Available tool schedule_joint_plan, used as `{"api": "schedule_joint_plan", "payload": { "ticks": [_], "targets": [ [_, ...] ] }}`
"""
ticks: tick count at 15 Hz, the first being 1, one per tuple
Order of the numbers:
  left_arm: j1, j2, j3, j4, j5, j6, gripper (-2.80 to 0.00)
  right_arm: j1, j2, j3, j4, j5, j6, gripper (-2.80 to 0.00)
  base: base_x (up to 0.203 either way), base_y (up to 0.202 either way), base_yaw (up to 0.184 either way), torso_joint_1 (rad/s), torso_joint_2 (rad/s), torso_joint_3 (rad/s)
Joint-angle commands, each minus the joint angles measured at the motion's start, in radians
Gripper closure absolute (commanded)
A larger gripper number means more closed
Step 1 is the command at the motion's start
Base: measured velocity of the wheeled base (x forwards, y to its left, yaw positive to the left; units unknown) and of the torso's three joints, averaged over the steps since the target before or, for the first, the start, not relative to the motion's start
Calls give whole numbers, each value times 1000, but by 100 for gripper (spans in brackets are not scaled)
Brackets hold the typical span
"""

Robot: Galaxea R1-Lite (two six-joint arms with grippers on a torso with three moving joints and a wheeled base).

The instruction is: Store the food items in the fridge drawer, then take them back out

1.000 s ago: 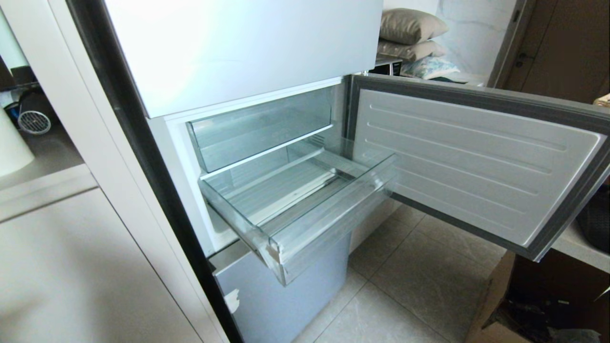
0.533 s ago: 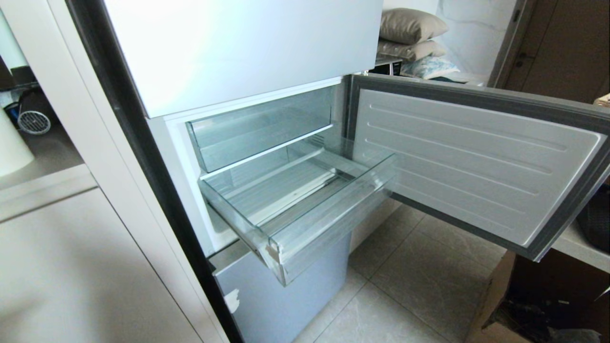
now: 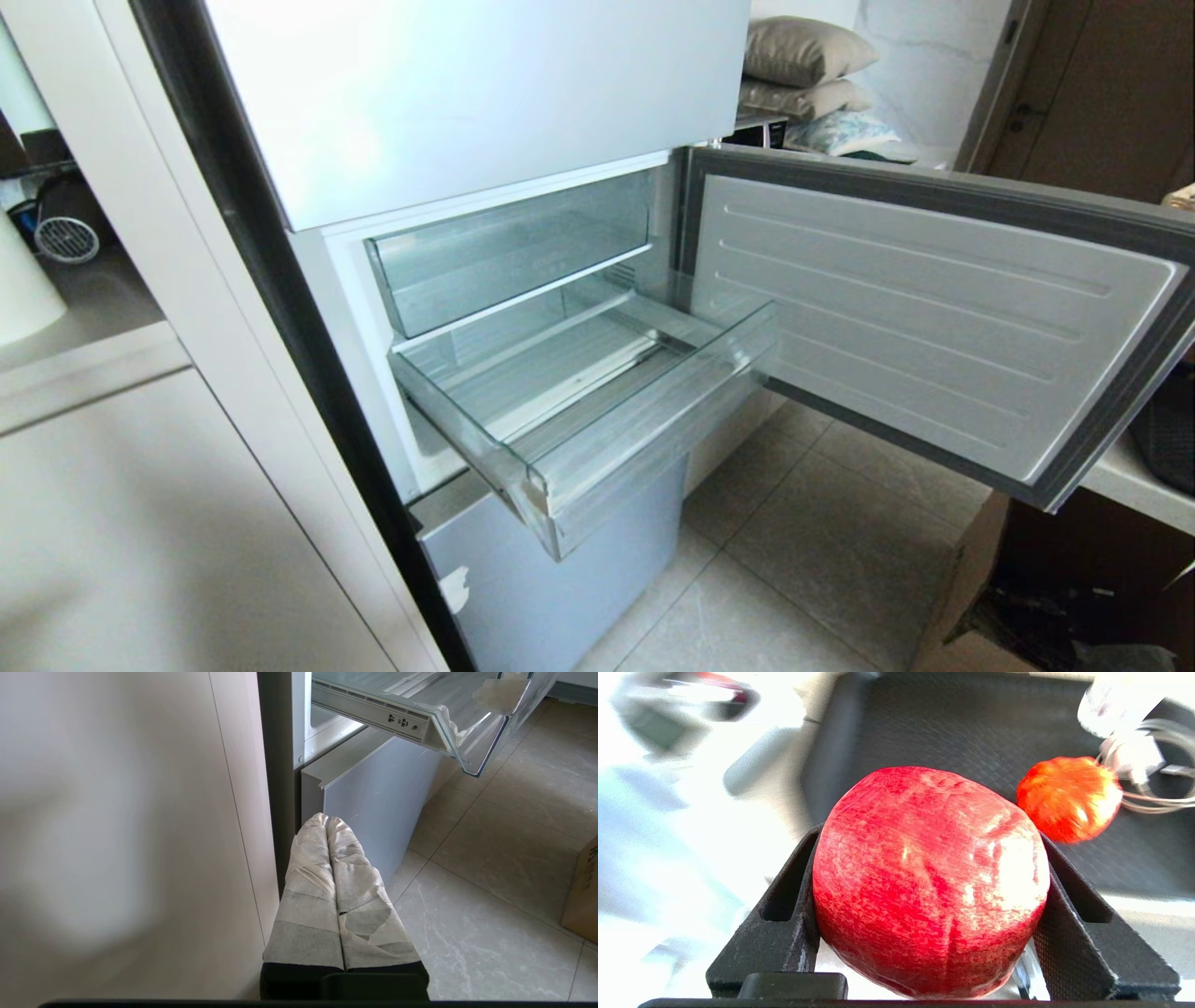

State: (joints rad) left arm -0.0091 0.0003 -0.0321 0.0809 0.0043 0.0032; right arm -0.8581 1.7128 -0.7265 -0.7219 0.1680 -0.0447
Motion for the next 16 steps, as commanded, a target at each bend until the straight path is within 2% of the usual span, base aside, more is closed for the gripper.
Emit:
{"api": "schedule_joint_plan", "payload": {
  "ticks": [1,4,7,9,13,16],
  "targets": [
    [0,0,0,0,0,0,0,-10,-307,147,-3,48,-6,0,0,0,0,0,0,0],
    [0,0,0,0,0,0,0,-27,-608,413,-4,144,-43,0,0,0,0,0,0,0],
    [0,0,0,0,0,0,0,-39,-768,621,-46,194,-94,0,0,0,0,0,0,0],
    [0,0,0,0,0,0,0,-47,-803,670,-90,200,-101,0,0,0,0,0,0,0],
    [0,0,0,0,0,0,0,-47,-818,670,-93,200,-99,0,-1,-3,13,0,-2,1],
    [0,0,0,0,0,0,0,-45,-829,668,-91,203,-103,0,2,-8,145,1,2,2]
  ]
}}
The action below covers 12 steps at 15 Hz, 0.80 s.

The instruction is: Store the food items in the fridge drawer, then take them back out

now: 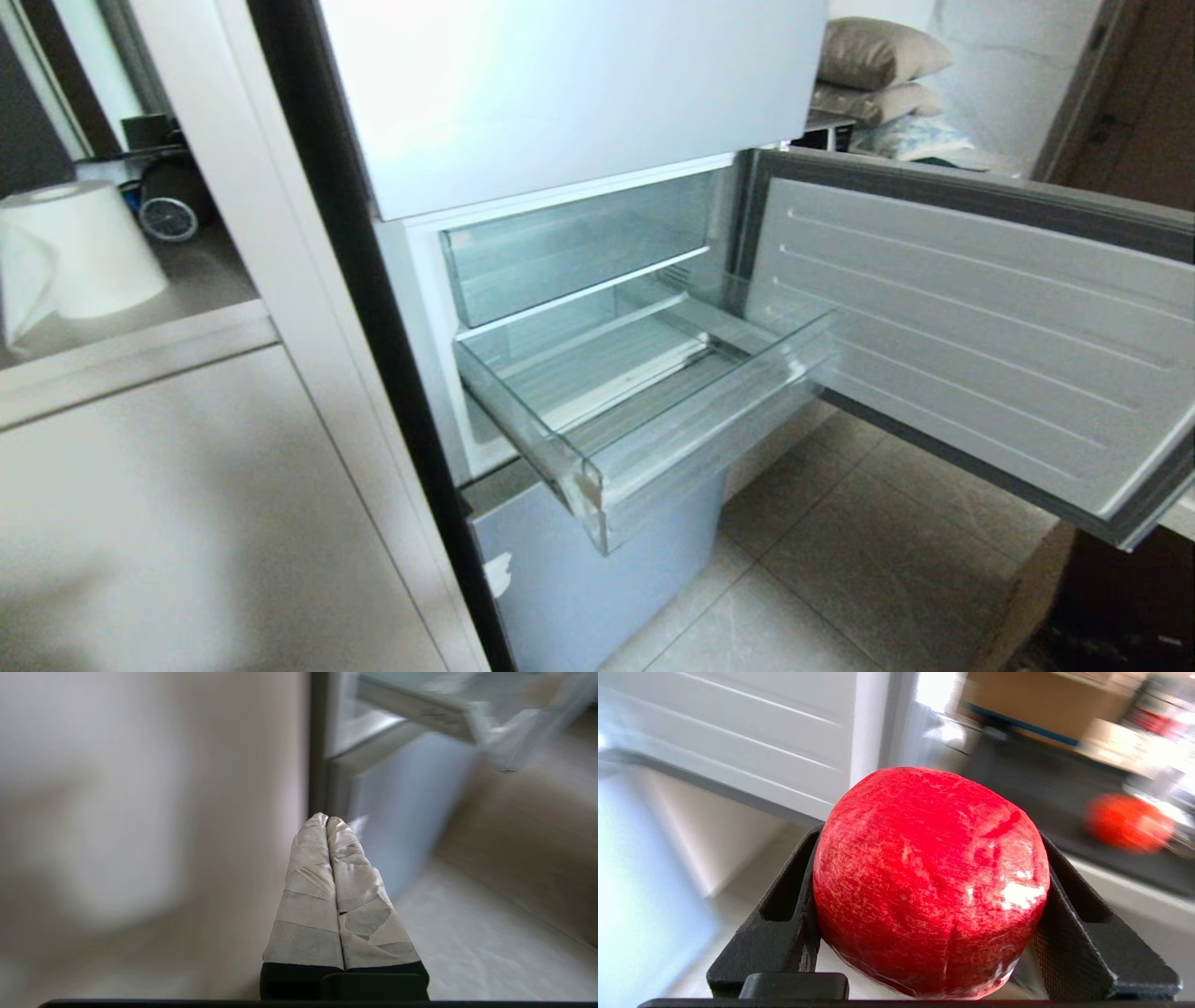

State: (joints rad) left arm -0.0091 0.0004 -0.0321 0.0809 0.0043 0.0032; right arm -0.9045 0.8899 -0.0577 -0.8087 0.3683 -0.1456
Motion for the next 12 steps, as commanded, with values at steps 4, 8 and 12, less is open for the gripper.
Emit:
{"api": "schedule_joint_plan", "payload": {
  "ticks": [4,8,12],
  "targets": [
    [0,0,0,0,0,0,0,2,-5,-14,-6,3,-5,0,0,-10,177,1,-3,2],
    [0,0,0,0,0,0,0,2,-13,-4,-4,3,-3,0,-2,-10,174,5,2,2],
    [0,0,0,0,0,0,0,2,-5,-10,-4,5,-4,0,2,-9,176,2,2,5]
  ]
}}
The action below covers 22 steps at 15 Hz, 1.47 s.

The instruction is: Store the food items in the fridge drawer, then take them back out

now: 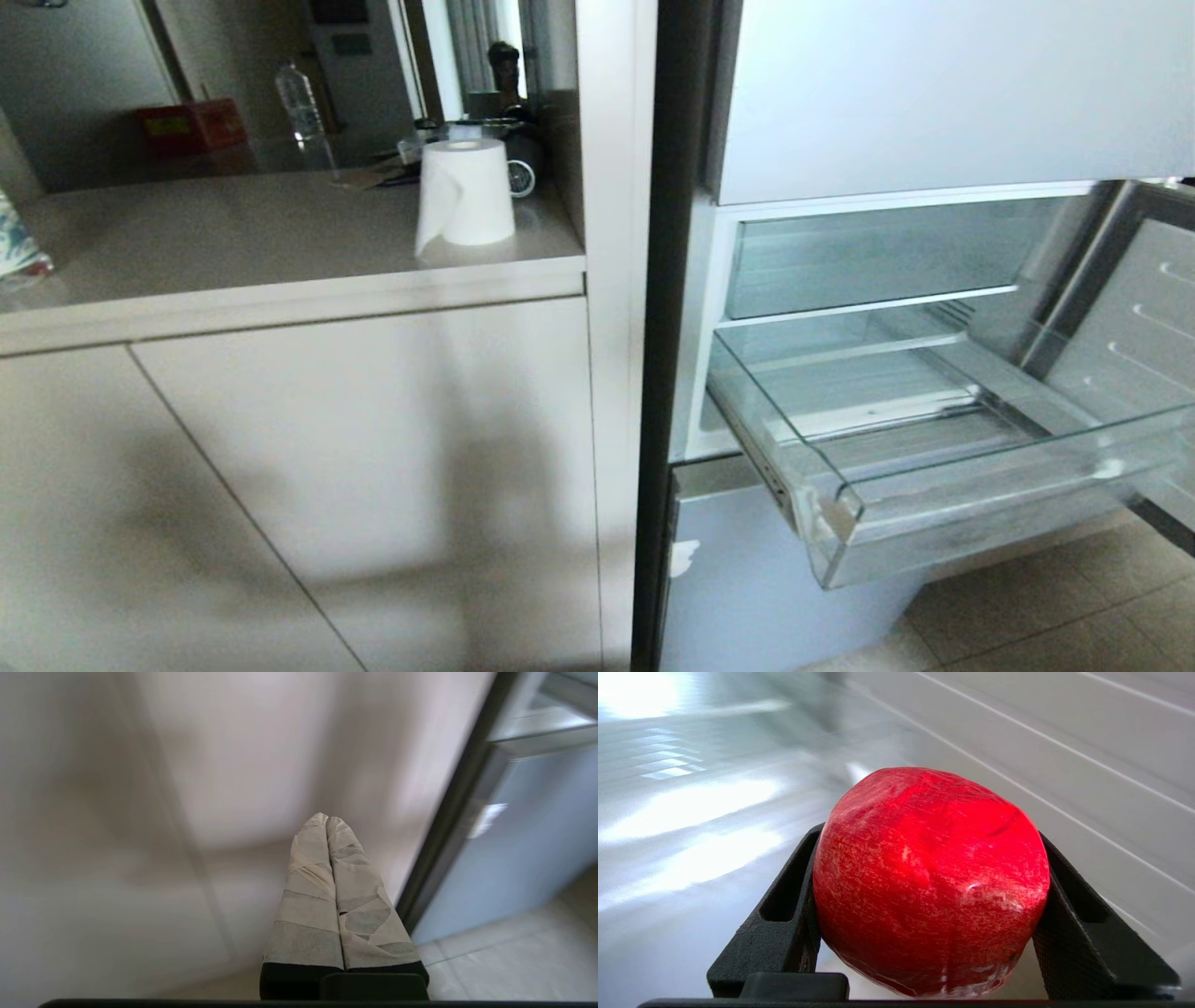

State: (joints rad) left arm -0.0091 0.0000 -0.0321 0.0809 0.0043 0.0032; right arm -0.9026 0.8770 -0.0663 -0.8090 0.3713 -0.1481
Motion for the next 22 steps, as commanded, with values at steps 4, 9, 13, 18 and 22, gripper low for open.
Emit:
{"api": "schedule_joint_plan", "payload": {
  "ticks": [4,9,13,18,22],
  "targets": [
    [0,0,0,0,0,0,0,4,34,-3,-8,66,-4,0,1,-6,158,2,0,3],
    [0,0,0,0,0,0,0,231,139,-178,127,87,0,0,0,0,16,0,0,1],
    [0,0,0,0,0,0,0,561,424,-449,328,-119,67,0,0,0,0,0,0,0],
    [0,0,0,0,0,0,0,691,784,-719,364,-201,94,0,0,0,0,0,0,0],
    [0,0,0,0,0,0,0,734,1011,-932,371,-231,95,0,0,0,0,0,0,0]
  ]
}}
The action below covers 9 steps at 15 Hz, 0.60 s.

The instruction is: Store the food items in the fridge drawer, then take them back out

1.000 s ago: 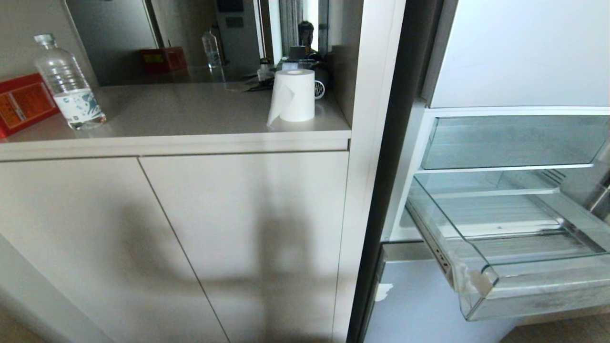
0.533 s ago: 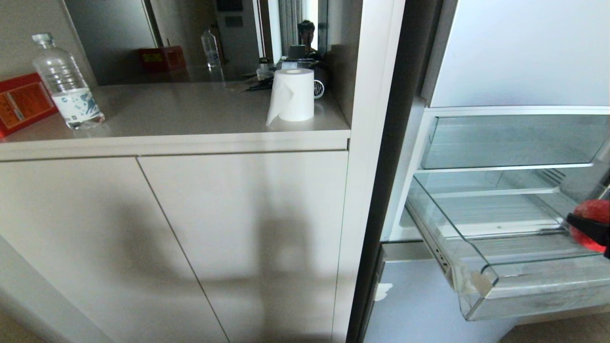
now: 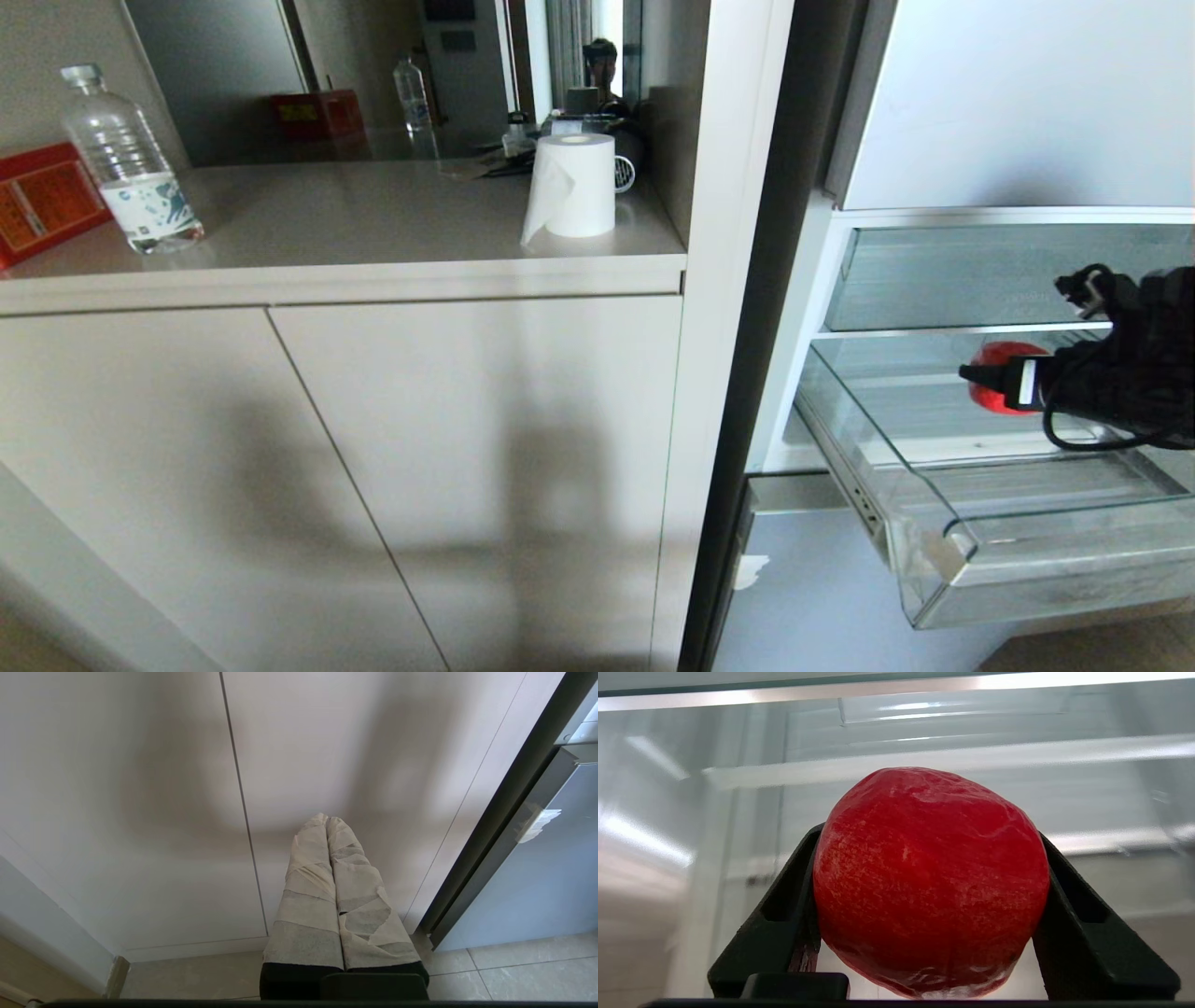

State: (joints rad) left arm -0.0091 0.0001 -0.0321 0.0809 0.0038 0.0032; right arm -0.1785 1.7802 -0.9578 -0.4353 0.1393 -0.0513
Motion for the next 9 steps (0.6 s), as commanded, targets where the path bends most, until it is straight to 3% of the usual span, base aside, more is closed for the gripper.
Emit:
{"api": "schedule_joint_plan", "payload": {
  "ticks": [1,2,3,9],
  "targets": [
    [0,0,0,0,1,0,0,20,136,-62,-1,-11,-1,0,0,0,0,0,0,0],
    [0,0,0,0,1,0,0,26,152,-71,-1,-16,0,0,0,0,0,0,0,0],
    [0,0,0,0,1,0,0,28,164,-80,-1,-16,2,-280,0,0,0,0,0,0],
    [0,0,0,0,1,0,0,28,115,-89,4,-20,13,-280,0,0,0,0,0,0]
  ]
}}
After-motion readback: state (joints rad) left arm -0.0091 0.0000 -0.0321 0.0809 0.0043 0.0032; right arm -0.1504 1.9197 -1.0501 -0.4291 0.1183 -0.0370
